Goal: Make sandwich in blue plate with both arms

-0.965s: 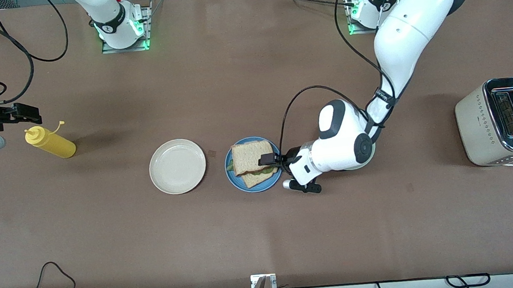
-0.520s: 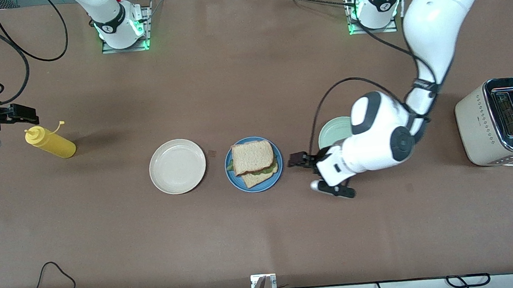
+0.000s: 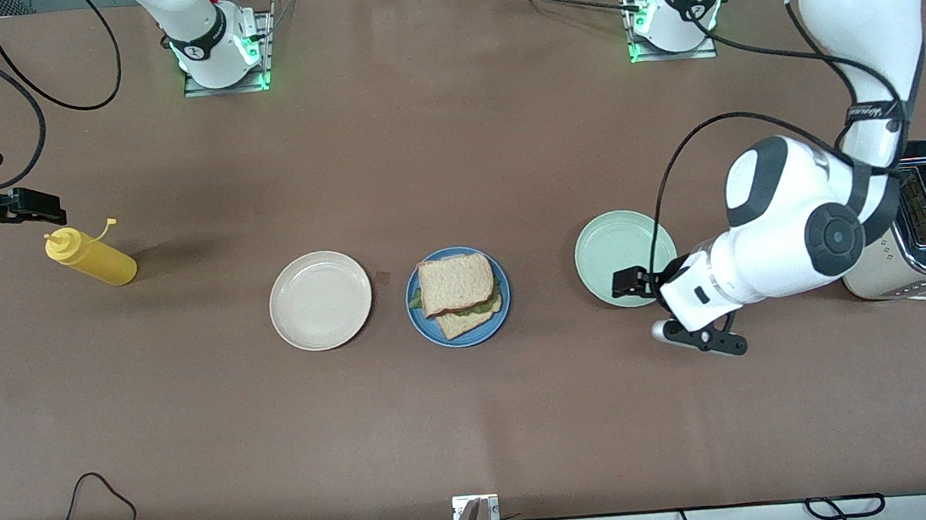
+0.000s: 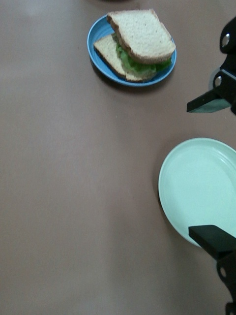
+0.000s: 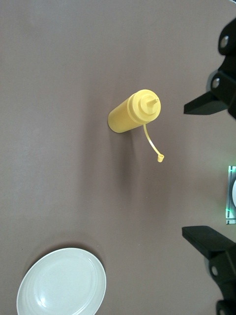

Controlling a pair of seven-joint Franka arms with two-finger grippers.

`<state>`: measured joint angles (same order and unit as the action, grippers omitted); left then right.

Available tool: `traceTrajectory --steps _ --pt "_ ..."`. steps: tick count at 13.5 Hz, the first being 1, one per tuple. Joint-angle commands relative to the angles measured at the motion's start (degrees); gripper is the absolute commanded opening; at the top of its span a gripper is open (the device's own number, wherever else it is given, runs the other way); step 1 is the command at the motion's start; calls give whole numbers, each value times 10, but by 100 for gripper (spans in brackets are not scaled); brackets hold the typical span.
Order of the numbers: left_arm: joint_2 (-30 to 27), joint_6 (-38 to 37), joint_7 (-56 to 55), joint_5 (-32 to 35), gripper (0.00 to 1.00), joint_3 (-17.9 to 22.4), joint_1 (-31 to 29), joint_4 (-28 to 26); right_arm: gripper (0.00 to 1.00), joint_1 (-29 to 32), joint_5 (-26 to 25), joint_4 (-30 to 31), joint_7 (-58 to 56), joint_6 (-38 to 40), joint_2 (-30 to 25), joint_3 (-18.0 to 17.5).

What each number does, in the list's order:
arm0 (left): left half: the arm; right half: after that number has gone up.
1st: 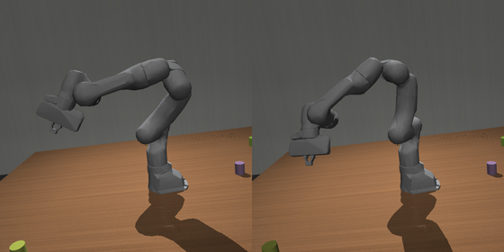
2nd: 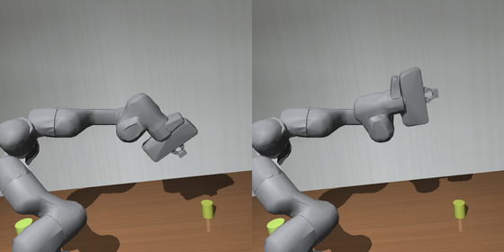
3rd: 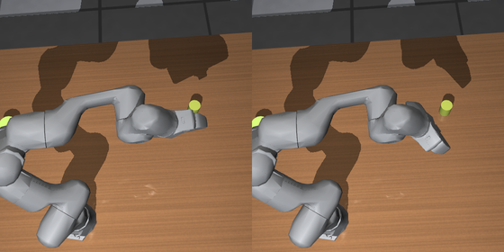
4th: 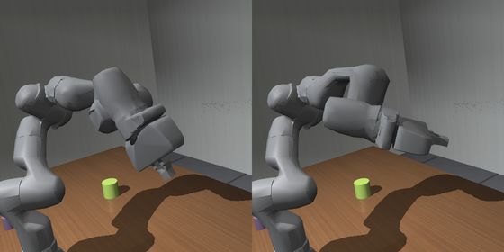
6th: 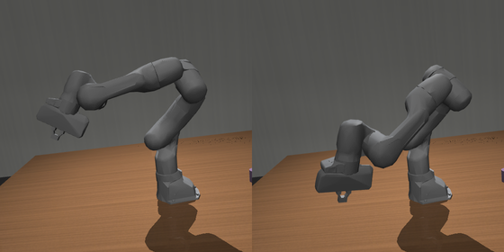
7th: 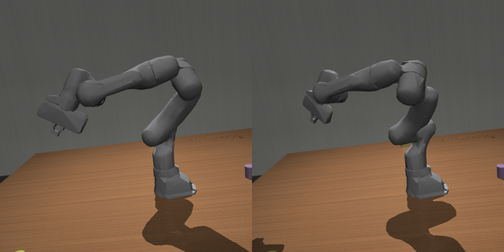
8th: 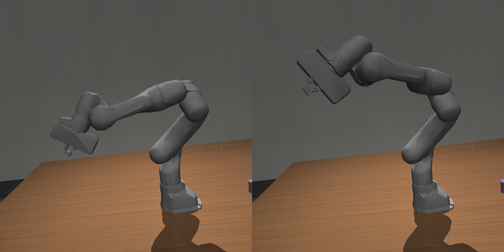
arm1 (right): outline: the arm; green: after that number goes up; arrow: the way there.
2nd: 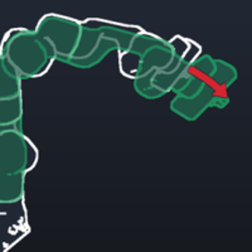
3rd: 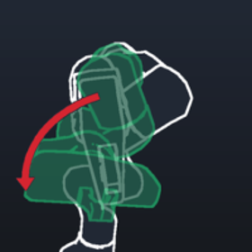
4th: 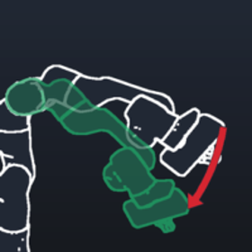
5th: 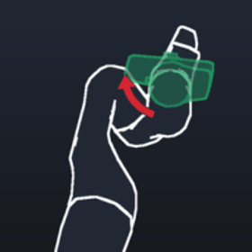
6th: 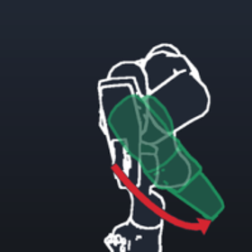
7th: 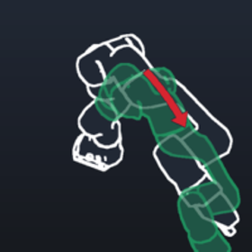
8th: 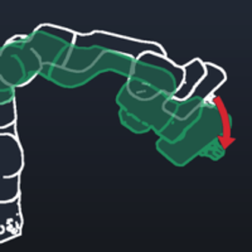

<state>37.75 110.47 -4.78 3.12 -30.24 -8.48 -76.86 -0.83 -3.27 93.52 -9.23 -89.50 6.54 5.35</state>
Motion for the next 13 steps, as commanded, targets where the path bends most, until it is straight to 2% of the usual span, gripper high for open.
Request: traceTrajectory --steps 1,3,6,9,13 --pt "-69 -31 6 11 100 76 7 -23 100 9 9 -2 5 4 -4 -8" --pt "-118 -73 7 4 100 151 29 -26 100 9 9 -2 5 1 -4 -8" --pt "-183 -122 22 5 100 201 30 -56 100 9 9 -2 5 2 -4 -8" --pt "-228 -123 56 4 100 279 74 -71 100 9 9 -2 5 0 -4 -8" --pt "-266 -179 55 3 100 273 55 -72 100 4 44 -3 35 2 -4 -10"
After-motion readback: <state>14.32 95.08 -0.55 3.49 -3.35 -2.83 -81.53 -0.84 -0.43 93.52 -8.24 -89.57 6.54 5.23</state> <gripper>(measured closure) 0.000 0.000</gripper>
